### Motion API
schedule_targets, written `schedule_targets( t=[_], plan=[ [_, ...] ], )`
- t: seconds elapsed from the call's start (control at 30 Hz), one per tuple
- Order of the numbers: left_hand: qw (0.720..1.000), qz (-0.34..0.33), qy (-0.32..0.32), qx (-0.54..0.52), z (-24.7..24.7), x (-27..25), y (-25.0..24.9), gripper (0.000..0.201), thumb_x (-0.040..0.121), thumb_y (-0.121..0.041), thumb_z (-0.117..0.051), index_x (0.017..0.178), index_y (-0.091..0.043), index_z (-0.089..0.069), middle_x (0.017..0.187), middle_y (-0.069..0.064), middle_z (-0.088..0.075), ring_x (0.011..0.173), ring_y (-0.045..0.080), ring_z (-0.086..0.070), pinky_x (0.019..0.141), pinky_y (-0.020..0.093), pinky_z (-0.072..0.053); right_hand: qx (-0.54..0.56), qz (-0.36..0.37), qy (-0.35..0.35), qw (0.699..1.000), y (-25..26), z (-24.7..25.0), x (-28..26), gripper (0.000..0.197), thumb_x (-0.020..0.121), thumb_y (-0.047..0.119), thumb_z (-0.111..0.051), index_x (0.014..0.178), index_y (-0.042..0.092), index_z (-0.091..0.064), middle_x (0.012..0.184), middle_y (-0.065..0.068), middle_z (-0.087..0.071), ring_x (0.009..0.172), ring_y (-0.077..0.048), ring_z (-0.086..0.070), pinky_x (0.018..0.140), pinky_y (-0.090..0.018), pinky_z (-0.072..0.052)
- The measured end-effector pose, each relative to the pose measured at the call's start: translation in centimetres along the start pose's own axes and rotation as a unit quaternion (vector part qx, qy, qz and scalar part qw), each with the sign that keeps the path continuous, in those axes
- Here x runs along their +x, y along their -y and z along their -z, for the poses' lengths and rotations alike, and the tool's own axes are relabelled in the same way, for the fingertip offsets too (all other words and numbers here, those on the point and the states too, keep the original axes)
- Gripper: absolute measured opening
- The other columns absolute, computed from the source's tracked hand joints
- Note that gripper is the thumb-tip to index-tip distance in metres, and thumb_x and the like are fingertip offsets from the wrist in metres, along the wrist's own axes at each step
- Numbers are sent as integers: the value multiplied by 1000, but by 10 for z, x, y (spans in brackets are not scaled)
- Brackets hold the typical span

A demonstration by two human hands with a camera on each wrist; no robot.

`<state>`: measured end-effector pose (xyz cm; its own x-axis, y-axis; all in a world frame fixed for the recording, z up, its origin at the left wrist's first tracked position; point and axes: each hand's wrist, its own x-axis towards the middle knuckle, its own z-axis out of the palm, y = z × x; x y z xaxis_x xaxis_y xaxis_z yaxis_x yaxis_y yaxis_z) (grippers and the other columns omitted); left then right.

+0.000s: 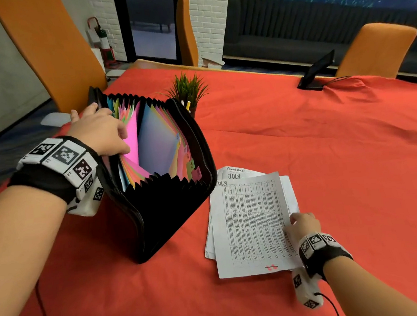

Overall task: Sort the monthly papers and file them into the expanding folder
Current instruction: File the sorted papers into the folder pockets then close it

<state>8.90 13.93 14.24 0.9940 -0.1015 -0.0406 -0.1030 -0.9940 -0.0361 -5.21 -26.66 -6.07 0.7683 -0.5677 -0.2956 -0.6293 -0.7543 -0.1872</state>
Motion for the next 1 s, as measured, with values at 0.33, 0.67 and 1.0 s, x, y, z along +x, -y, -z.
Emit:
schedule_targets(
  t=[0.33,0.67,1.0],
  plan=[
    [1000,-5,0,5,0,1,1,31,73,-34,-71,104,-34,-66,152,6,-27,143,29,-9,113,59,-6,-6,83,-90,992,1,-3,-8,16,84,8,-51,95,6,-62,92,-6,-47,91,-28,-51,73,-30,-43],
    [1000,-2,3,4,-2,0,6,30,74,-34,-71,104,-34,-66,152,5,-26,143,29,-7,113,59,-6,218,133,-169,952,-33,12,-15,24,76,-5,-63,67,16,-56,64,-7,-60,64,-24,-57,59,-24,-36],
    [1000,-8,6,0,1,-4,0,31,75,-32,-69,105,-31,-66,153,5,-24,144,29,-5,113,58,-3,356,52,-98,928,-41,47,-6,18,75,6,-51,85,10,-66,71,-8,-66,58,-19,-53,55,-32,-47]
  ],
)
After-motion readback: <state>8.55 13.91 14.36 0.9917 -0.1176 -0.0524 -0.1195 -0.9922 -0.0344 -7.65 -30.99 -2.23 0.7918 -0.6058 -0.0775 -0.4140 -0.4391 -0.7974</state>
